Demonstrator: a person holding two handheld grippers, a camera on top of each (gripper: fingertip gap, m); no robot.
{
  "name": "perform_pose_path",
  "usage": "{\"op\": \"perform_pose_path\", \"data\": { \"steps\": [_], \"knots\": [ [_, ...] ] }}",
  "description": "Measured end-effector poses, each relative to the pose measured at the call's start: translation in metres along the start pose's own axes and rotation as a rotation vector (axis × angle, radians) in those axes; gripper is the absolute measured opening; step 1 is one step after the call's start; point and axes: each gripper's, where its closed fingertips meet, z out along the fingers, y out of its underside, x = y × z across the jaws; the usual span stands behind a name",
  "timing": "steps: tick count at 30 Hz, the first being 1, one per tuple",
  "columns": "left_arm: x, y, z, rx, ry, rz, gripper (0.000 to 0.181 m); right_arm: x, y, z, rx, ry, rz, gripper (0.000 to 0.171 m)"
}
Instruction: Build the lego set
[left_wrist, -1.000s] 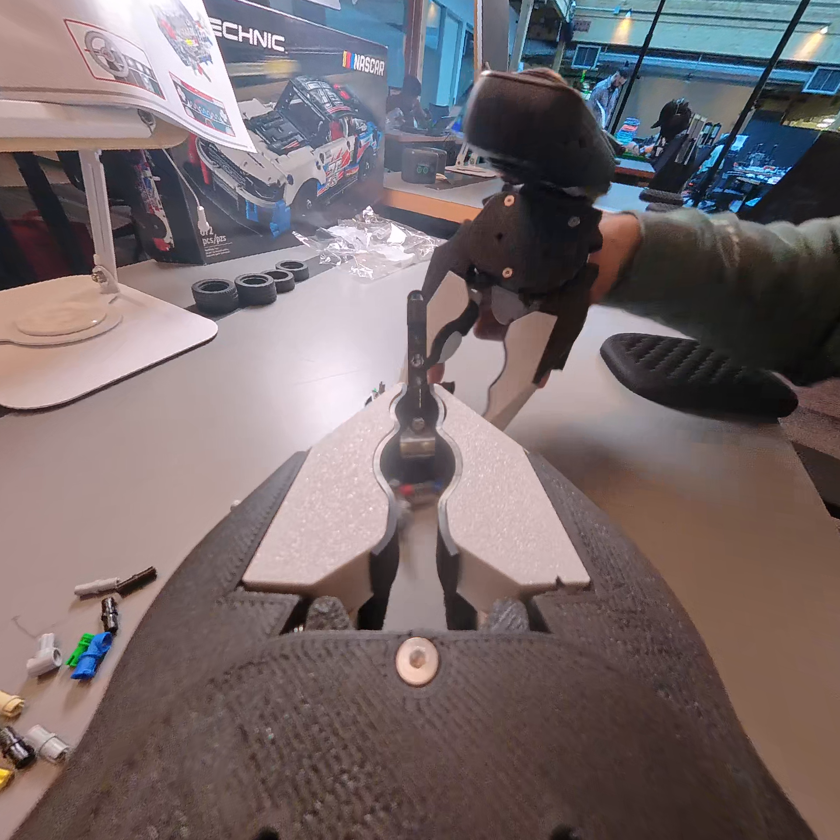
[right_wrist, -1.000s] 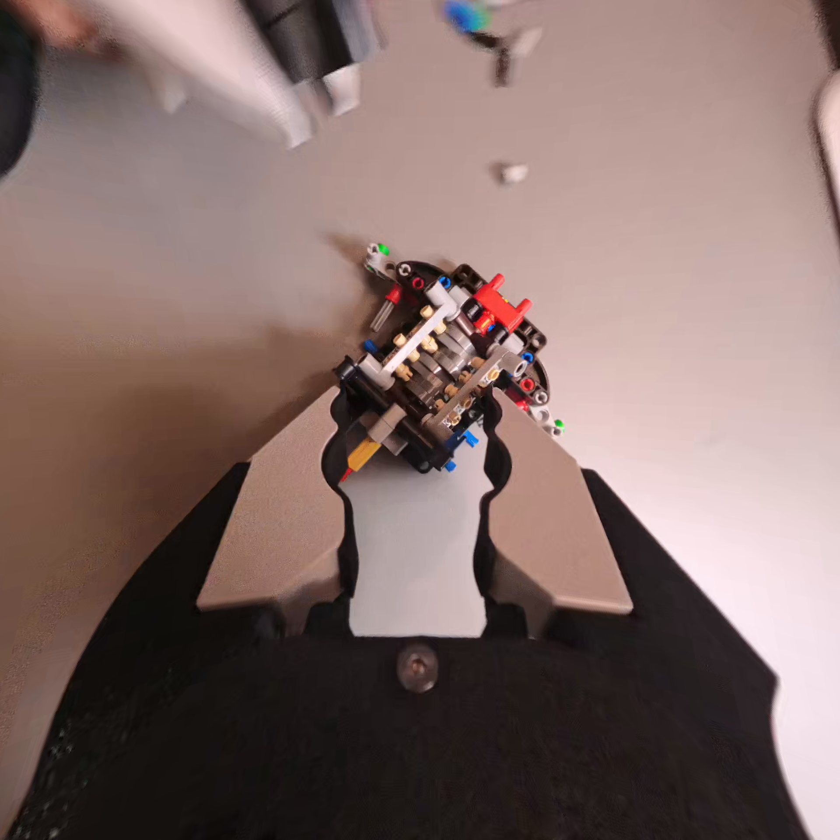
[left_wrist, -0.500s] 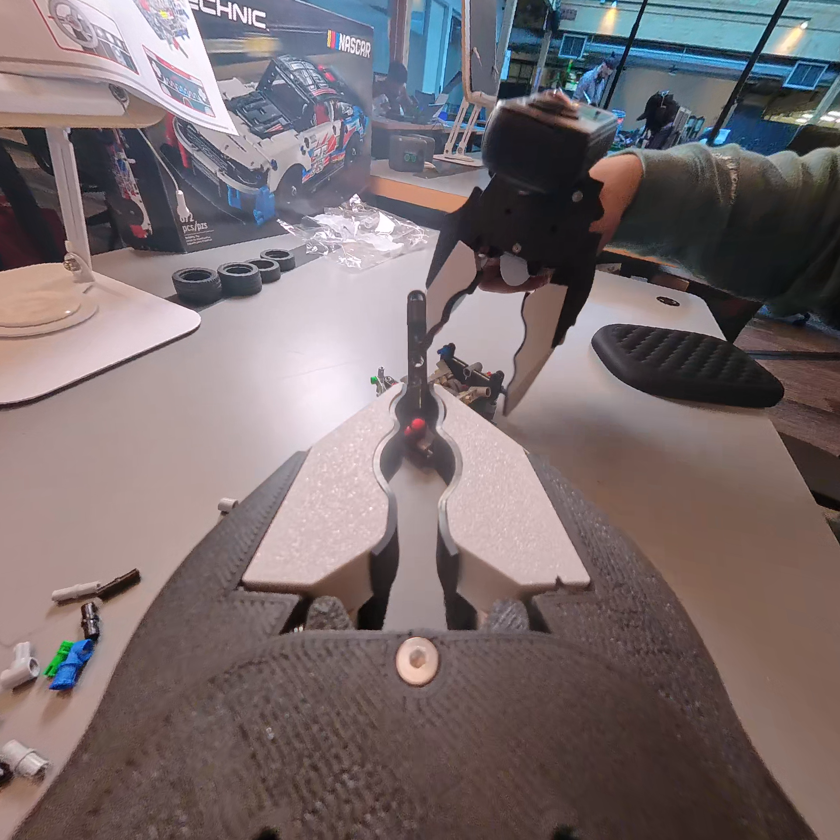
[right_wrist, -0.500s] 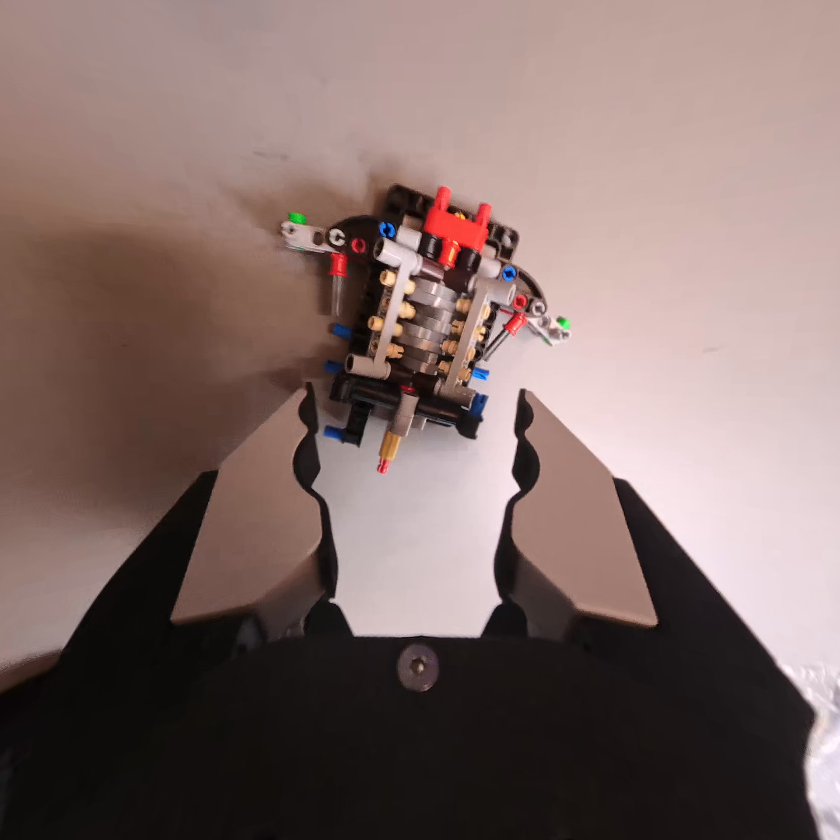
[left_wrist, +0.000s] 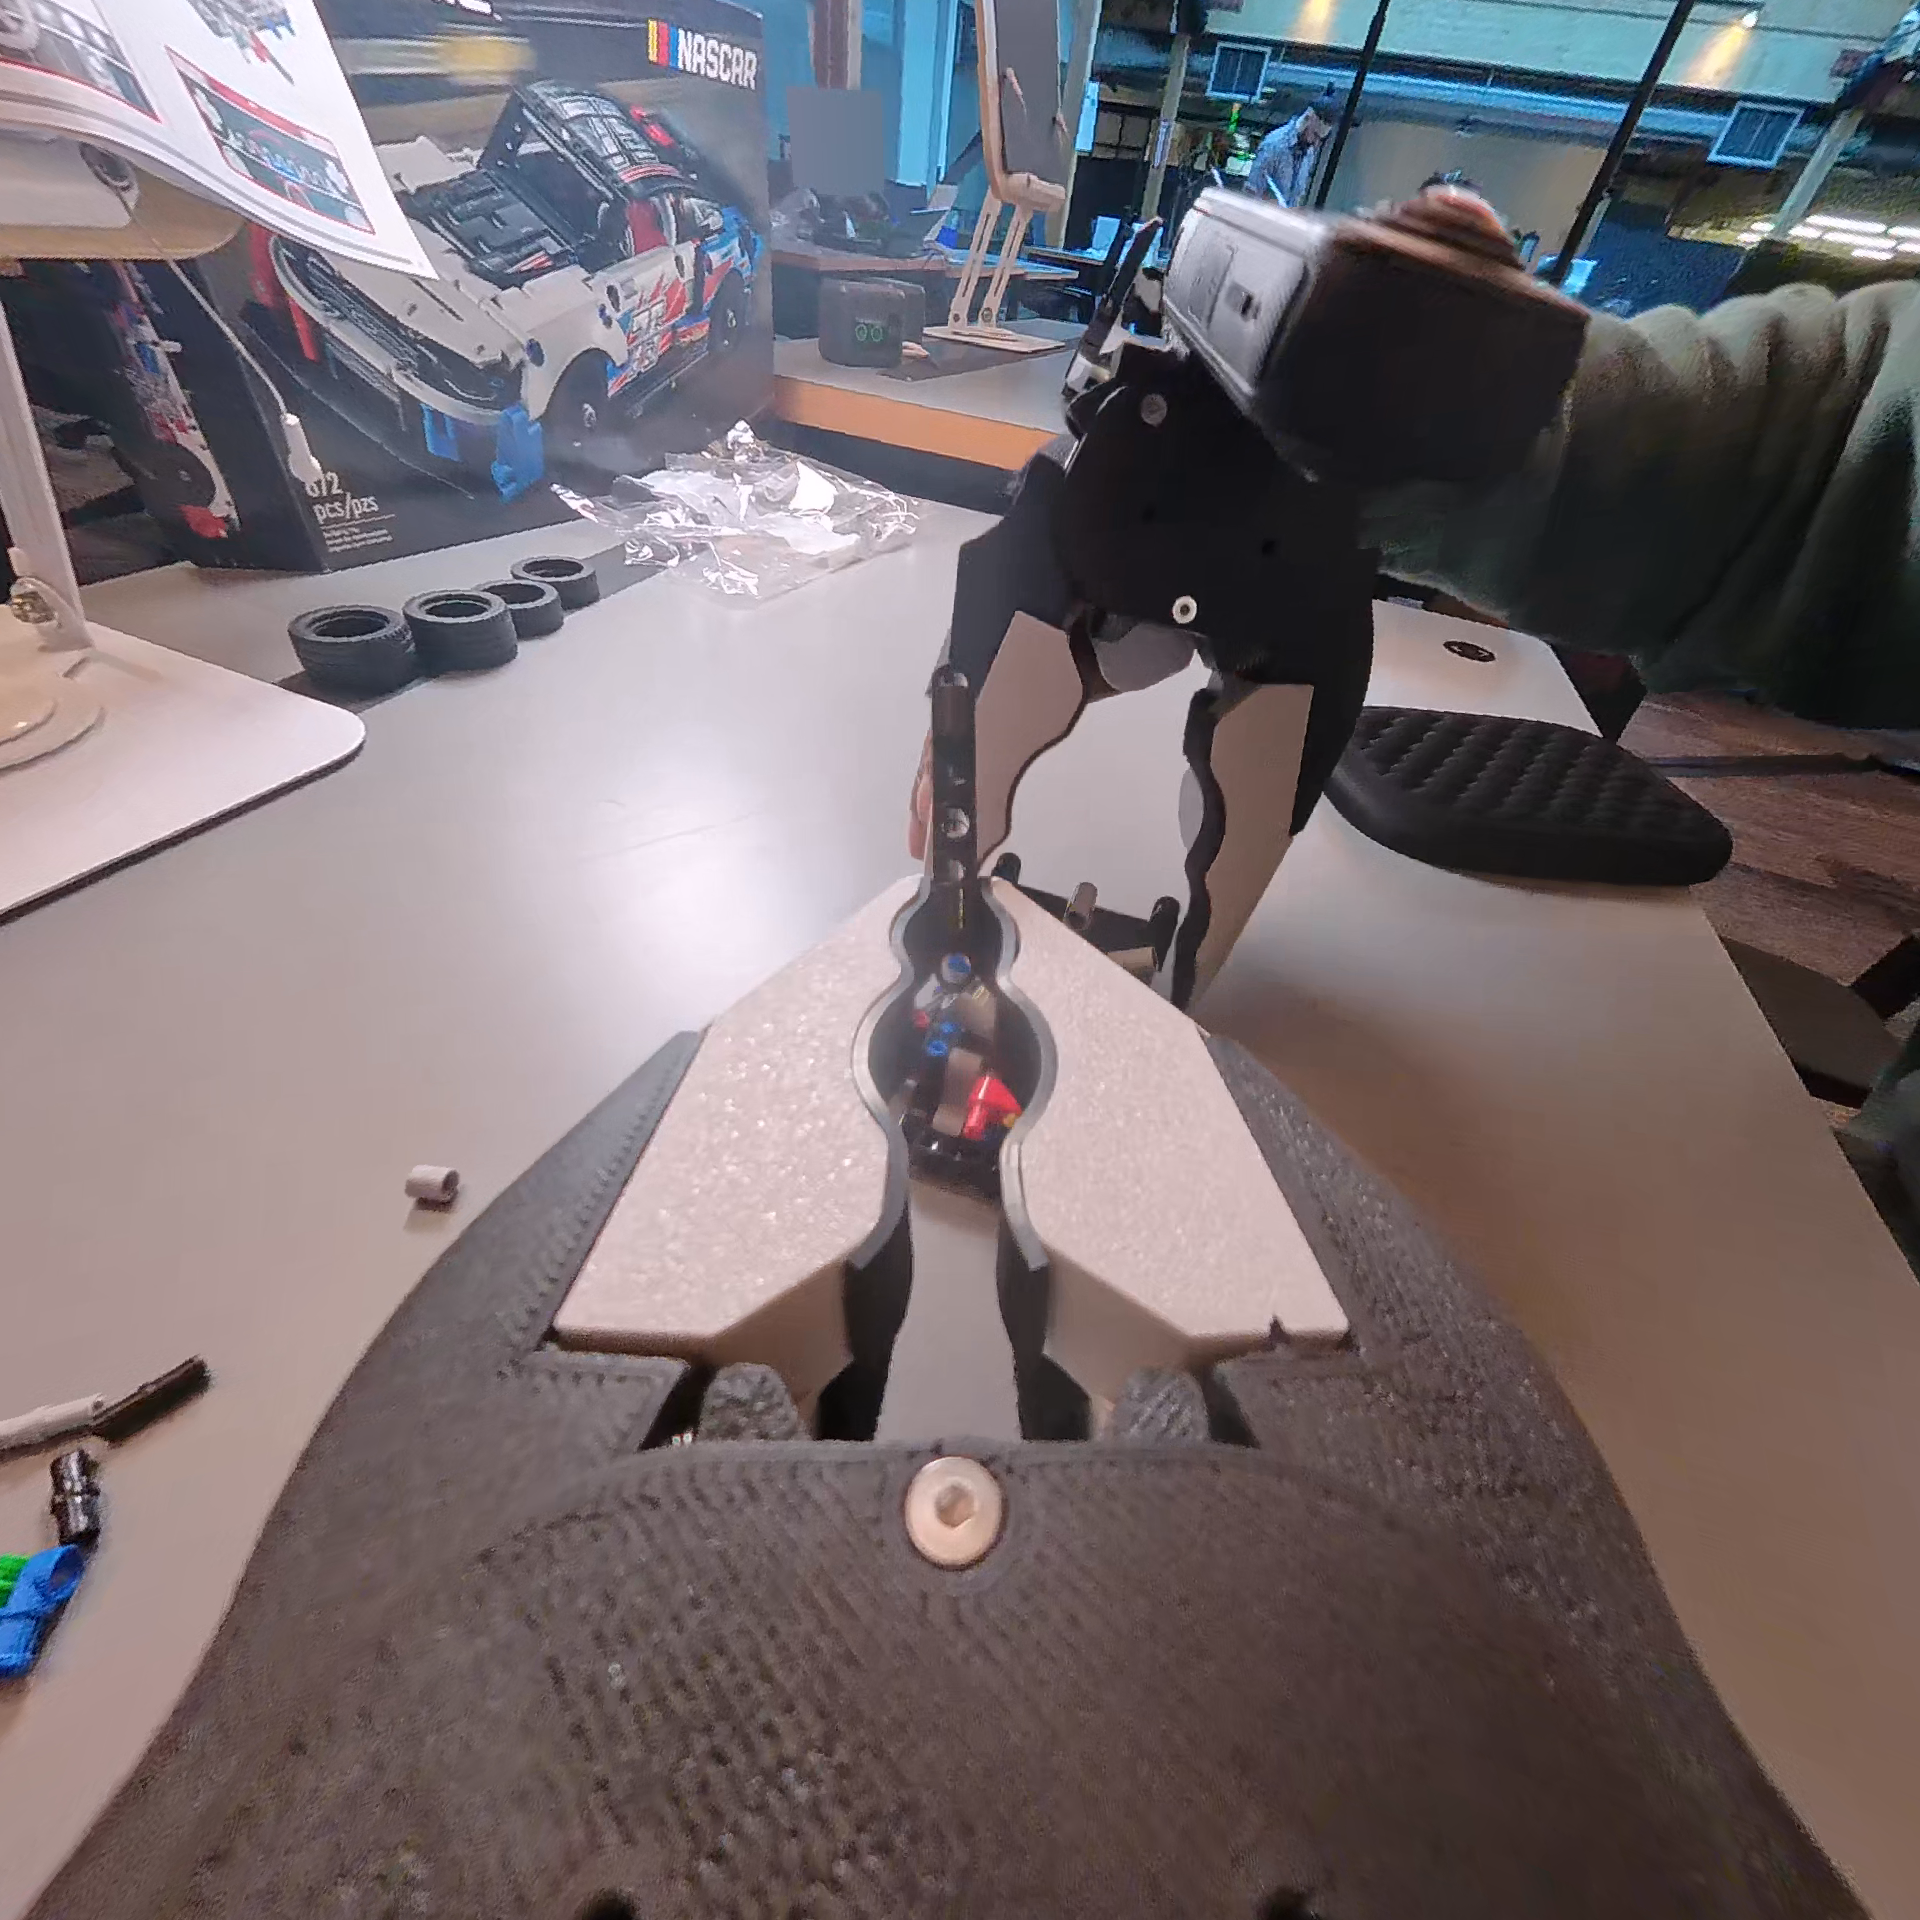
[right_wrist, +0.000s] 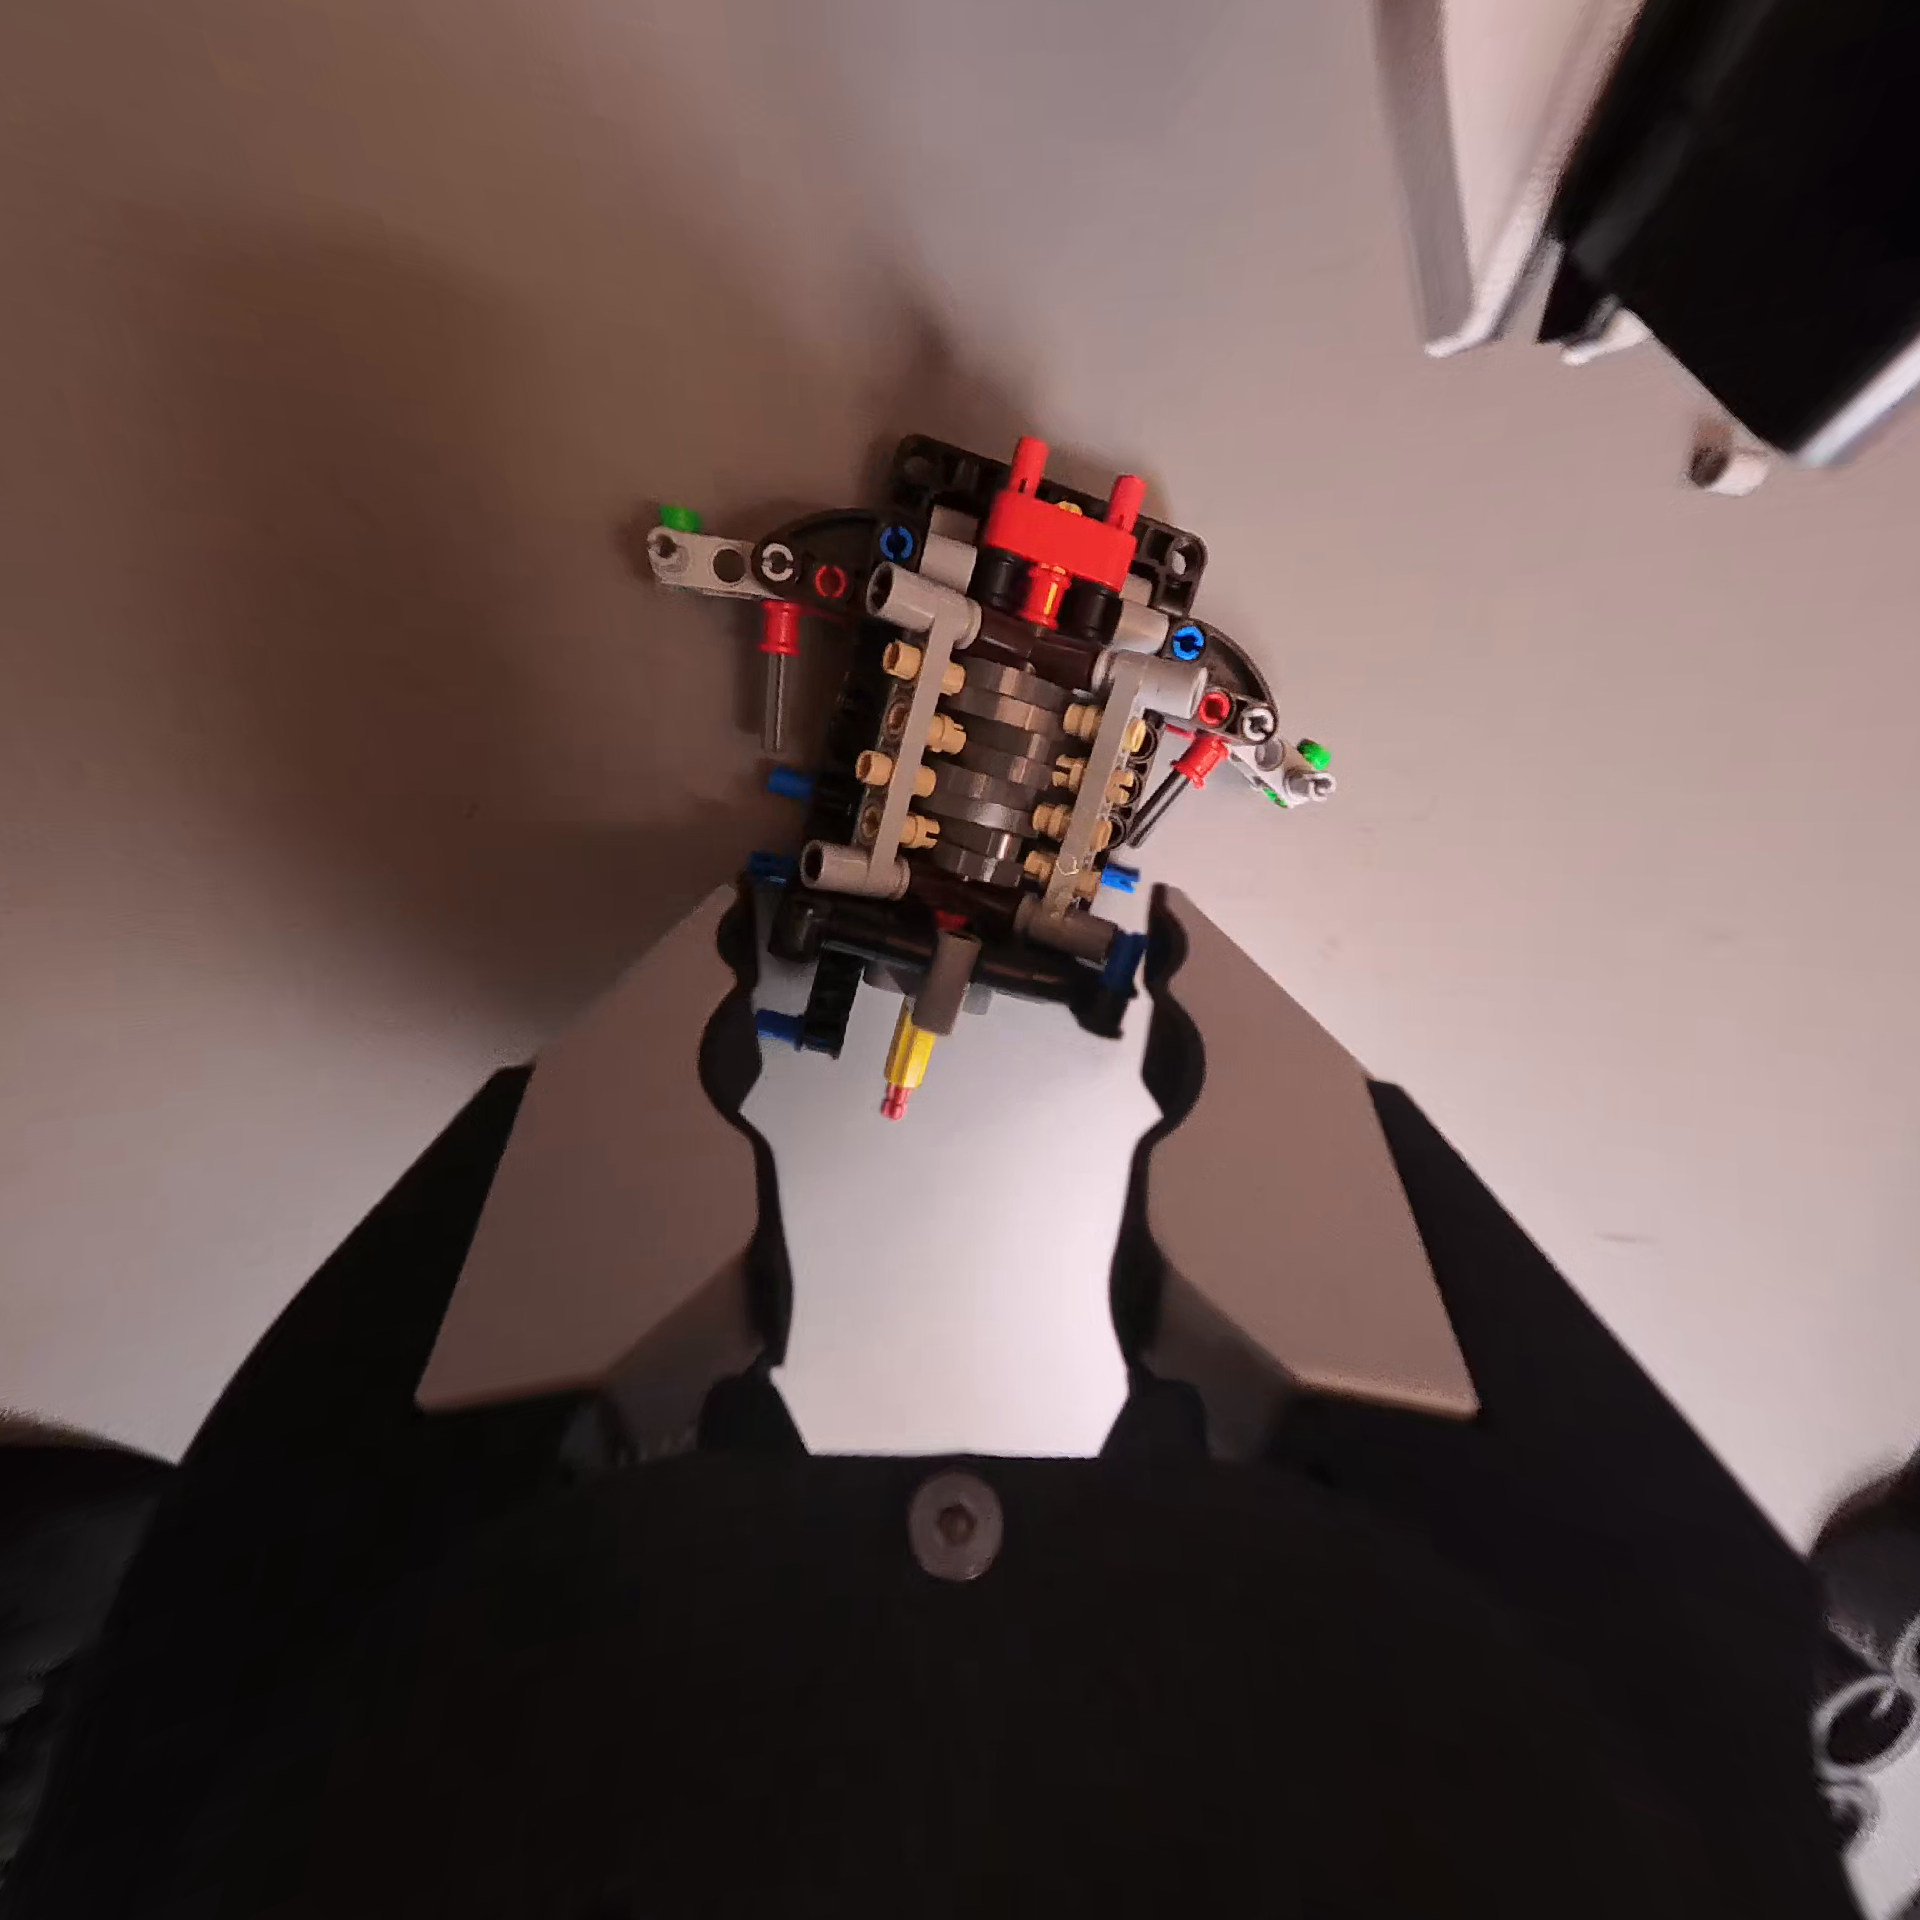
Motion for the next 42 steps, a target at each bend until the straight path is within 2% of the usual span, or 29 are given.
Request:
{"op": "perform_pose_path", "data": {
  "steps": [2, 4, 7, 10, 14, 22, 26, 31, 33, 35, 42],
  "knots": [
    [0.002, 0.000, 0.001, 0.003, 0.011, 0.001, 0.004, -0.001, -0.006, -0.009, 0.093, 0.015, 0.074, 0.082],
    [0.006, -0.003, 0.000, 0.017, 0.032, 0.000, 0.004, 0.004, -0.014, -0.028, 0.240, 0.065, 0.161, 0.081],
    [0.025, -0.014, -0.001, 0.082, 0.124, 0.012, 0.004, 0.015, -0.036, -0.067, 0.551, 0.179, 0.301, 0.069],
    [0.052, -0.027, -0.002, 0.155, 0.243, 0.006, 0.005, 0.016, -0.053, -0.097, 0.827, 0.275, 0.356, 0.056],
    [0.071, -0.030, 0.004, 0.179, 0.290, -0.009, 0.005, 0.005, -0.078, -0.113, 1.077, 0.255, 0.371, 0.036],
    [0.082, -0.020, 0.013, 0.130, 0.316, 0.000, 0.005, -0.015, -0.094, -0.112, 1.141, 0.119, 0.351, 0.007],
    [0.084, -0.019, 0.014, 0.127, 0.329, 0.001, 0.005, -0.018, -0.093, -0.113, 1.136, 0.126, 0.346, 0.006],
    [0.085, -0.019, 0.014, 0.126, 0.332, 0.001, 0.005, -0.017, -0.092, -0.115, 1.150, 0.108, 0.373, 0.020],
    [0.086, -0.017, 0.015, 0.115, 0.335, 0.008, 0.005, -0.019, -0.094, -0.113, 1.145, 0.103, 0.368, 0.019],
    [0.088, -0.015, 0.016, 0.103, 0.343, 0.013, 0.005, -0.020, -0.096, -0.108, 1.115, 0.116, 0.352, 0.006],
    [0.090, -0.011, 0.017, 0.082, 0.351, 0.029, 0.006, -0.023, -0.096, -0.105, 1.104, 0.094, 0.352, 0.005]
  ]
}}
